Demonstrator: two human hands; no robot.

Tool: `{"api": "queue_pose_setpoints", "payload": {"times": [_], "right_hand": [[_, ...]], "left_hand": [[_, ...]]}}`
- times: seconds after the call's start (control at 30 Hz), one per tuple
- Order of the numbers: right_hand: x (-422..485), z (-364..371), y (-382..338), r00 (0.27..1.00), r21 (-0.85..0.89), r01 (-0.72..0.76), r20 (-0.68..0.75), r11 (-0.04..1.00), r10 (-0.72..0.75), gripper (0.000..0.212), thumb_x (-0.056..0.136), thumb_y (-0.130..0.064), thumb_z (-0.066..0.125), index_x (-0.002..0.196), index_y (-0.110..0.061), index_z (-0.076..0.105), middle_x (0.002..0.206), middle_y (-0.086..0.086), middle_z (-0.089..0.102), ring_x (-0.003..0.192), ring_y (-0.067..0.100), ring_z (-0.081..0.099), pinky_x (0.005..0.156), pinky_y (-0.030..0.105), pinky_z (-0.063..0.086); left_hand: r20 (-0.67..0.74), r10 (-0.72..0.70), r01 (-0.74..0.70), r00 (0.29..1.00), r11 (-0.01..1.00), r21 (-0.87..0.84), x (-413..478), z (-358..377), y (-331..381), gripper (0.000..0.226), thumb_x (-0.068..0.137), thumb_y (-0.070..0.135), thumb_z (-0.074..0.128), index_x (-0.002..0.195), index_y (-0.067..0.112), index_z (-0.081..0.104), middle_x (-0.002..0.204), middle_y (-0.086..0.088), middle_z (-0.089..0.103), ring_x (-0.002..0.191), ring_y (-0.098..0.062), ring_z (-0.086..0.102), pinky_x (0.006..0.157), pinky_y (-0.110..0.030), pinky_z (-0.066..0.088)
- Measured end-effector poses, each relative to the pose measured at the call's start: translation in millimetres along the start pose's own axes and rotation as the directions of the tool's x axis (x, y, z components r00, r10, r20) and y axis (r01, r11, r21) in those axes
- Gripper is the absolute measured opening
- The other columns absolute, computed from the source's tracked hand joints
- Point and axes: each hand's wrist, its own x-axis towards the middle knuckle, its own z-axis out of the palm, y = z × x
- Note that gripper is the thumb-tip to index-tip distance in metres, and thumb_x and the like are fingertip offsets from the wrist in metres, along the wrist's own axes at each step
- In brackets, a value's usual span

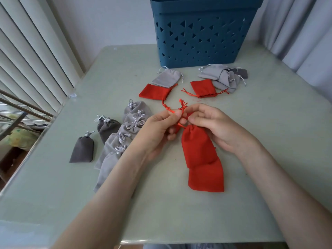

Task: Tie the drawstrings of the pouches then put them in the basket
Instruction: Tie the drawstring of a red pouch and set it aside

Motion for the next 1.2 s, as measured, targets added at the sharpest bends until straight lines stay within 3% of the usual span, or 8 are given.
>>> {"api": "queue_pose_setpoints", "payload": {"times": [0.17,0.23,0.37,0.5,0.67,0.9,1.07,1.2], "right_hand": [[2,0,-2,0.997,0.036,0.034,-0.073,0.999,-0.032,0.016,0.089,0.003,0.053,0.092,-0.012,0.059,0.062,-0.007,0.056,0.058,0.004,0.053,0.06,0.013,0.041],[1,1,-2,0.997,0.013,0.044,-0.07,0.999,-0.043,0.016,0.089,0.002,0.053,0.091,-0.013,0.059,0.062,-0.007,0.056,0.059,0.003,0.052,0.06,0.013,0.041],[1,3,-1,0.997,-0.016,0.07,-0.041,0.997,-0.07,0.014,0.089,0.0,0.054,0.09,-0.013,0.058,0.061,-0.008,0.058,0.058,0.001,0.054,0.058,0.012,0.042],[1,3,0,0.998,0.028,0.064,0.011,0.998,-0.065,0.014,0.086,-0.01,0.056,0.098,-0.012,0.063,0.068,0.0,0.058,0.065,0.008,0.055,0.063,0.016,0.045],[2,4,3,0.997,0.006,-0.04,0.059,0.999,0.039,0.02,0.095,-0.008,0.045,0.1,-0.008,0.064,0.071,0.002,0.057,0.062,0.008,0.052,0.063,0.021,0.044],[1,6,2,1.0,-0.071,-0.023,0.012,0.997,0.024,0.02,0.094,-0.006,0.048,0.08,-0.012,0.061,0.069,-0.001,0.058,0.059,0.005,0.051,0.059,0.018,0.042],[4,11,0,0.988,0.116,0.022,-0.155,0.993,-0.004,0.021,0.097,-0.007,0.043,0.08,-0.009,0.056,0.072,0.004,0.066,0.064,0.011,0.059,0.057,0.017,0.047],[5,8,2,0.953,0.182,0.196,-0.265,0.964,-0.144,0.019,0.099,-0.011,0.041,0.083,-0.011,0.053,0.08,0.007,0.067,0.072,0.016,0.063,0.064,0.02,0.05]], "left_hand": [[-0.033,0.108,-0.097,0.994,0.969,0.227,1,1,-2,0.008,0.087,0.0,0.059,0.085,0.008,0.063,0.055,0.011,0.059,0.052,-0.004,0.04,0.048,-0.016,0.03],[-0.069,0.247,-0.198,0.967,0.89,0.41,0,3,-7,0.007,0.085,0.0,0.063,0.084,0.007,0.063,0.055,0.013,0.058,0.052,-0.005,0.04,0.052,-0.018,0.034],[0.065,0.587,-0.337,0.807,0.367,0.867,0,3,-20,0.014,0.08,0.007,0.061,0.091,0.016,0.062,0.074,0.011,0.057,0.064,0.0,0.042,0.063,-0.014,0.035],[0.049,0.669,-0.33,0.742,0.3,0.895,2,1,-22,0.011,0.083,0.014,0.059,0.094,0.012,0.061,0.079,0.011,0.052,0.074,-0.007,0.045,0.066,-0.016,0.032],[0.215,0.736,-0.413,0.642,0.095,0.906,2,1,-23,0.013,0.087,0.012,0.053,0.088,0.002,0.061,0.077,-0.007,0.054,0.076,-0.015,0.043,0.068,-0.022,0.034],[0.215,0.747,-0.427,0.629,0.1,0.899,3,-3,-24,0.011,0.088,0.012,0.056,0.095,0.007,0.064,0.082,-0.005,0.06,0.08,-0.016,0.048,0.071,-0.026,0.039],[0.187,0.737,-0.423,0.65,0.145,0.895,2,-2,-22,0.026,0.093,0.018,0.044,0.104,0.011,0.067,0.076,0.0,0.064,0.076,-0.011,0.044,0.065,-0.022,0.037],[0.129,0.705,-0.405,0.697,0.238,0.883,1,0,-20,0.035,0.095,0.027,0.037,0.106,0.012,0.067,0.076,-0.002,0.061,0.079,-0.011,0.046,0.068,-0.024,0.038]]}}
